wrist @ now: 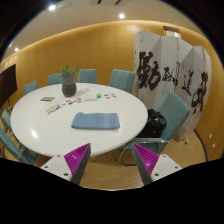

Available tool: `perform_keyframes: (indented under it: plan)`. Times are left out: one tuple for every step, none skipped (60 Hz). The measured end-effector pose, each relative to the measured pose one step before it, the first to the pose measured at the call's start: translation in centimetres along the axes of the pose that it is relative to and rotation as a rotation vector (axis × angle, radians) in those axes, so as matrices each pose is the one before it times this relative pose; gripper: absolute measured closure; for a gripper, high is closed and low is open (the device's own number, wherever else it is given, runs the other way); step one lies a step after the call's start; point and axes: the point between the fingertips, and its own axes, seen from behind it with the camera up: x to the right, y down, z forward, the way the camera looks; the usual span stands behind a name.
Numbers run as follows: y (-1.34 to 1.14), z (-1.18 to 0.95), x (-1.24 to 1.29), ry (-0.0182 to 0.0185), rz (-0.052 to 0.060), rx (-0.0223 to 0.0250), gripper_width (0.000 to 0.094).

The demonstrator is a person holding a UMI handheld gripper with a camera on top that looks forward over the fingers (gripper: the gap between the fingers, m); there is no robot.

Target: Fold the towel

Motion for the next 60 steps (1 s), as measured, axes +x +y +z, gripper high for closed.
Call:
perform_keyframes:
  plan:
    - [0.093, 0.021, -0.061, -0.0008, 0.003, -0.00274, 0.0064]
    - [0.136, 0.042, -0.069, -0.00113, 0.0025, -0.00391, 0.0066]
    - [0.194, 0.044, -0.084, -0.00179, 0.0018, -0.00514, 0.0066]
    - [0.187, 0.074, -0.086, -0.00219, 0.0011, -0.00496, 0.0065]
    - [0.205, 0.095, -0.075, -0.00185, 0.0004, -0.00425, 0.0066]
    - [0.213, 0.113, -0.041, -0.00099, 0.0, -0.00322, 0.0066]
    - [0.218, 0.133, -0.016, -0.00016, -0.0005, -0.0033, 0.0066]
    - [0.354, 0.348, 0.493, -0.0027, -0.0013, -0.00158, 0.0066]
    - [0.116, 0.034, -0.058, 0.00141, -0.0011, -0.00516, 0.0066]
    - [0.209, 0.153, -0.063, 0.00102, -0.0013, -0.00494, 0.0066]
    - [0.236, 0.184, -0.114, 0.00041, -0.0015, -0.00568, 0.0068]
    - [0.217, 0.195, -0.119, 0.0001, -0.0015, -0.00675, 0.0069]
    - [0.255, 0.205, -0.165, -0.00106, -0.0015, -0.00728, 0.0072]
    - [0.283, 0.203, -0.175, -0.00183, -0.0014, -0.00805, 0.0077]
    - [0.347, 0.262, -0.243, -0.00236, -0.0013, -0.00799, 0.0077]
    - [0.742, 0.739, -1.287, 0.0028, 0.0, -0.00212, 0.0077]
    - [0.331, 0.232, -0.389, -0.00498, -0.0017, -0.00661, 0.0077]
    - [0.162, -0.074, 0.602, -0.01227, -0.0042, -0.00761, 0.0077]
    - [0.238, 0.265, -0.411, -0.00528, -0.0019, -0.00521, 0.0075]
    - [0.233, 0.307, -0.465, -0.00447, -0.0021, -0.00493, 0.0077]
    - [0.22, 0.364, -0.446, -0.00429, -0.0023, -0.00461, 0.0075]
    - [0.252, 0.341, -0.518, -0.00465, -0.0029, -0.00495, 0.0074]
    - [0.248, 0.365, -0.576, -0.00535, -0.0031, -0.00506, 0.0076]
    - [0.207, 0.44, -0.653, -0.00567, -0.0036, -0.00569, 0.0074]
    - [0.157, 0.396, -0.686, -0.00595, -0.0039, -0.00615, 0.0075]
    - [0.116, 0.435, -0.73, -0.00648, -0.004, -0.00556, 0.0075]
    - [0.147, 0.974, -1.915, 0.0, -0.001, -0.00243, 0.0074]
    - [0.035, 0.428, -0.698, -0.00868, -0.0039, -0.00441, 0.0076]
    - [-0.042, 0.126, 0.074, -0.01412, -0.0058, -0.00459, 0.0076]
    - [-0.101, 0.486, -0.823, -0.00969, -0.0041, -0.00287, 0.0076]
    - [-0.138, 0.533, -0.857, -0.01036, -0.0037, -0.00113, 0.0077]
    - [-0.221, 0.578, -0.906, -0.01069, -0.0025, 0.00071, 0.0074]
    - [-0.267, 0.571, -0.922, -0.01029, -0.002, 0.00204, 0.0077]
    - [-0.324, 0.616, -0.928, -0.00959, -0.0015, 0.00283, 0.0075]
    - [-0.333, 0.694, -0.948, -0.00843, -0.0018, 0.00347, 0.0074]
    - [-0.331, 0.91, -1.538, -0.00469, -0.0004, 0.00395, 0.0074]
    - [-0.374, 0.731, -0.875, -0.00822, -0.0034, 0.00414, 0.0072]
    - [-0.522, 0.473, -0.561, -0.00972, -0.0036, 0.00232, 0.0072]
    - [-0.458, 0.732, -0.73, -0.00611, -0.0028, 0.00454, 0.0067]
    - [-0.474, 0.787, -0.655, -0.00324, -0.0018, 0.00484, 0.0067]
    - [-0.466, 0.81, -0.659, -0.00332, -0.001, 0.00517, 0.0064]
    - [-0.541, 0.847, -0.639, -0.00396, -0.0001, 0.00637, 0.0062]
    - [-0.561, 0.93, -0.593, -0.00367, 0.0011, 0.0067, 0.0062]
    - [-0.555, 0.922, -0.569, -0.0024, 0.0016, 0.00671, 0.006]
    - [-0.546, 0.962, -0.491, -0.00117, 0.0009, 0.00605, 0.006]
    - [-0.48, 0.942, -0.392, 0.00084, 0.0008, 0.00434, 0.0061]
    - [-0.486, 0.976, -0.321, 0.00238, 0.0001, 0.00265, 0.0061]
    - [-0.48, 1.076, -0.284, 0.00278, 0.0007, 0.00224, 0.0063]
    - [-0.488, 1.036, -0.26, 0.00344, 0.0002, 0.00245, 0.0064]
    - [-0.463, 0.959, -0.187, 0.00367, -0.0003, 0.00251, 0.0062]
    - [-0.482, 0.95, -0.119, 0.00391, -0.0005, 0.00266, 0.0064]
    - [-0.487, 0.936, -0.116, 0.0042, -0.0008, 0.00206, 0.0064]
    - [-0.417, 0.94, -0.095, 0.00376, -0.0014, -0.00064, 0.0064]
    - [-0.373, 0.945, -0.037, 0.00336, -0.0025, -0.00236, 0.0064]
    - [-0.372, 0.972, -0.041, 0.00322, -0.0028, -0.00155, 0.0062]
    - [-0.383, 0.928, -0.035, 0.00297, -0.0025, 0.00009, 0.0063]
    - [-0.399, 0.954, 0.006, 0.0029, -0.0014, 0.00173, 0.0064]
    - [-0.364, 1.012, -0.008, 0.00248, -0.0011, 0.00134, 0.0064]
    - [-0.314, 1.02, 0.015, 0.00269, -0.0019, -0.00127, 0.0063]
    - [-0.058, 0.999, -0.045, 0.00271, -0.0027, -0.00014, 0.0063]
